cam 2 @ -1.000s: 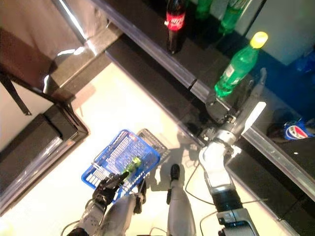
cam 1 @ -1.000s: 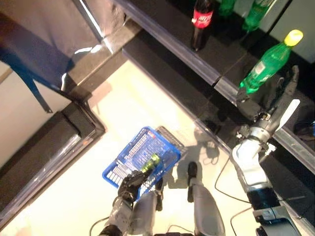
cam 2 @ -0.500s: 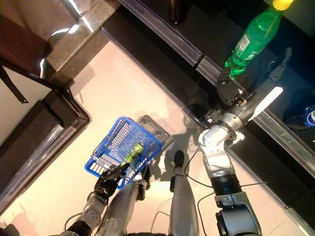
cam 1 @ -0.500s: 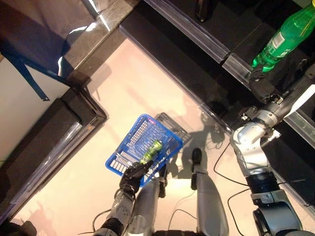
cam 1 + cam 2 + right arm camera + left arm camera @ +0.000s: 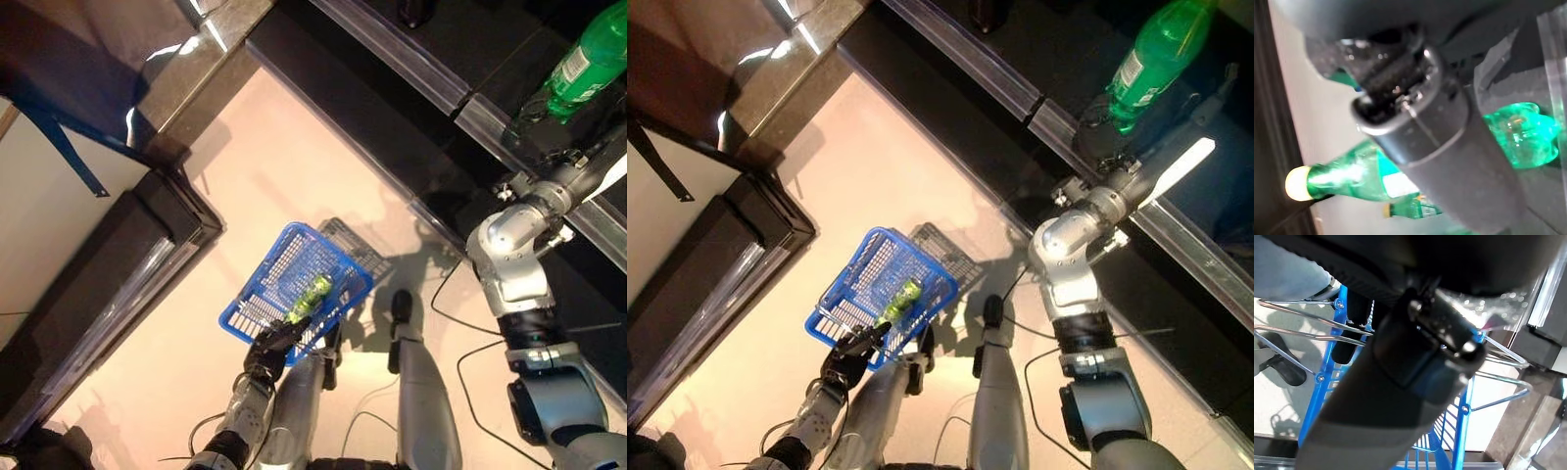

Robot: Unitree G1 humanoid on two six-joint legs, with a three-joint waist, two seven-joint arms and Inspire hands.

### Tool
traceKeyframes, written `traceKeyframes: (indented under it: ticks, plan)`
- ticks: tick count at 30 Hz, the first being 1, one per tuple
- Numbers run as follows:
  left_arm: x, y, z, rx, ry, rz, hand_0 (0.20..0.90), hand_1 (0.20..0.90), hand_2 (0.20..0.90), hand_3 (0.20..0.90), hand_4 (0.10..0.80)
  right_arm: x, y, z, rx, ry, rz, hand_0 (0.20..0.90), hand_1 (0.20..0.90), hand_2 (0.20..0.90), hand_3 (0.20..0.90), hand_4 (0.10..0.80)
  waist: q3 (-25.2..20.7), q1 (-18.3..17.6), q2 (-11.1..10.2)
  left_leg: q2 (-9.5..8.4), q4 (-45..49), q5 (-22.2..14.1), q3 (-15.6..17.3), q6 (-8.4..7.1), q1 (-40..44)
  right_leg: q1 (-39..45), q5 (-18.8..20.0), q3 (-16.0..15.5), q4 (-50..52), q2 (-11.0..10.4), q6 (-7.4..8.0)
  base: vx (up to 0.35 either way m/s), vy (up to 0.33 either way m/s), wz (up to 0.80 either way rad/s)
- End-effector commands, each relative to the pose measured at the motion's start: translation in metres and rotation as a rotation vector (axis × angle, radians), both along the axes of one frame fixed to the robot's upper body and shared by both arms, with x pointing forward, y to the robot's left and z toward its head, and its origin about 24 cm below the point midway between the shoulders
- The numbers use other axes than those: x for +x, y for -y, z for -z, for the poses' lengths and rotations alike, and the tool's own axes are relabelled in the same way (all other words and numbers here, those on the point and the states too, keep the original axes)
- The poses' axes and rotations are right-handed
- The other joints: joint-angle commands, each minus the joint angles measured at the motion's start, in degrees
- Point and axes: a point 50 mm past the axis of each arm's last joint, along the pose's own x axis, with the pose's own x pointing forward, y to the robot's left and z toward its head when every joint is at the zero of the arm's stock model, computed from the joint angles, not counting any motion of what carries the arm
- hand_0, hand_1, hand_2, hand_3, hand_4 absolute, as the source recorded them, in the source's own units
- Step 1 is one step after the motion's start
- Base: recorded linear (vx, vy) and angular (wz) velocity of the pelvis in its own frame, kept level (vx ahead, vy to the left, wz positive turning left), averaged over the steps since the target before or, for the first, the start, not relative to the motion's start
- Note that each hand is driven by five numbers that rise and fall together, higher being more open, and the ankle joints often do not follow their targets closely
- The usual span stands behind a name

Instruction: Pick up the drink and place into the basket.

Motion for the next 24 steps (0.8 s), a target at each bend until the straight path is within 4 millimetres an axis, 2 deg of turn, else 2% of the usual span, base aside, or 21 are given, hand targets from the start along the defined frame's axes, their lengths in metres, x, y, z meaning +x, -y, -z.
traceKeyframes:
  ticks: [1, 11, 16, 17, 18, 19, 24]
  plan:
    - [-0.045, -0.014, 0.022, 0.024, -0.097, 0.008, 0.300, 0.300, 0.300, 0.200, 0.100, -0.013, 0.000, -0.074, -0.112, 0.263, -0.027, 0.900, 0.900, 0.900, 0.900, 0.800, -0.8, 0.7, 0.1, -2.00, 5.4, 7.0, 0.7, 0.74, -6.3, 3.8, -5.5, 0.0, 1.1, 2.0, -1.68, 0.000, 0.000, 0.00]
    - [-0.039, -0.016, 0.018, 0.025, -0.081, 0.028, 0.300, 0.300, 0.300, 0.200, 0.100, 0.000, 0.015, -0.101, -0.106, 0.232, 0.006, 0.900, 0.900, 0.900, 0.900, 0.800, -0.8, 1.9, 0.3, -2.25, 4.9, 6.5, 0.5, 0.74, -7.2, 2.1, -5.6, -0.5, 1.5, 1.8, -1.60, 0.001, -0.005, 0.02]
    - [-0.037, -0.019, 0.016, 0.034, -0.077, 0.035, 0.300, 0.300, 0.300, 0.200, 0.100, 0.000, 0.034, -0.110, -0.071, 0.236, 0.100, 0.900, 0.900, 0.900, 0.900, 0.800, -0.8, 2.5, 0.1, -2.22, 4.6, 5.9, 0.2, 0.82, -7.5, 1.4, -5.7, -1.0, 1.9, 1.6, -1.43, 0.004, -0.029, 0.08]
    - [-0.037, -0.020, 0.016, 0.035, -0.078, 0.033, 0.300, 0.300, 0.300, 0.200, 0.100, -0.001, 0.036, -0.112, -0.071, 0.235, 0.109, 0.853, 0.853, 0.853, 0.845, 0.745, -0.8, 2.6, 0.1, -2.25, 4.5, 5.9, 0.1, 0.84, -7.6, 1.2, -5.7, -1.0, 1.9, 1.6, -1.41, 0.000, 0.000, 0.00]
    - [-0.036, -0.021, 0.016, 0.035, -0.078, 0.032, 0.300, 0.300, 0.300, 0.200, 0.100, -0.001, 0.037, -0.113, -0.070, 0.235, 0.112, 0.728, 0.728, 0.728, 0.700, 0.600, -0.8, 2.6, 0.1, -2.26, 4.5, 5.8, 0.1, 0.85, -7.6, 1.2, -5.7, -1.0, 1.9, 1.6, -1.39, 0.000, 0.000, 0.00]
    - [-0.036, -0.023, 0.015, 0.038, -0.078, 0.031, 0.300, 0.300, 0.300, 0.200, 0.100, -0.002, 0.041, -0.115, -0.063, 0.237, 0.130, 0.300, 0.300, 0.300, 0.200, 0.100, -0.8, 2.7, 0.0, -2.32, 4.4, 5.5, 0.1, 0.95, -7.7, 0.9, -5.7, -1.0, 2.1, 1.7, -1.34, -0.010, -0.024, 0.03]
    - [-0.037, -0.029, 0.015, 0.049, -0.080, 0.030, 0.300, 0.300, 0.300, 0.200, 0.100, -0.005, 0.052, -0.118, -0.041, 0.260, 0.167, 0.300, 0.300, 0.300, 0.200, 0.100, -0.8, 2.8, -0.2, -2.40, 4.5, 4.9, -0.1, 1.13, -7.8, 0.5, -5.9, -1.1, 2.6, 1.7, -1.31, -0.004, -0.022, 0.05]
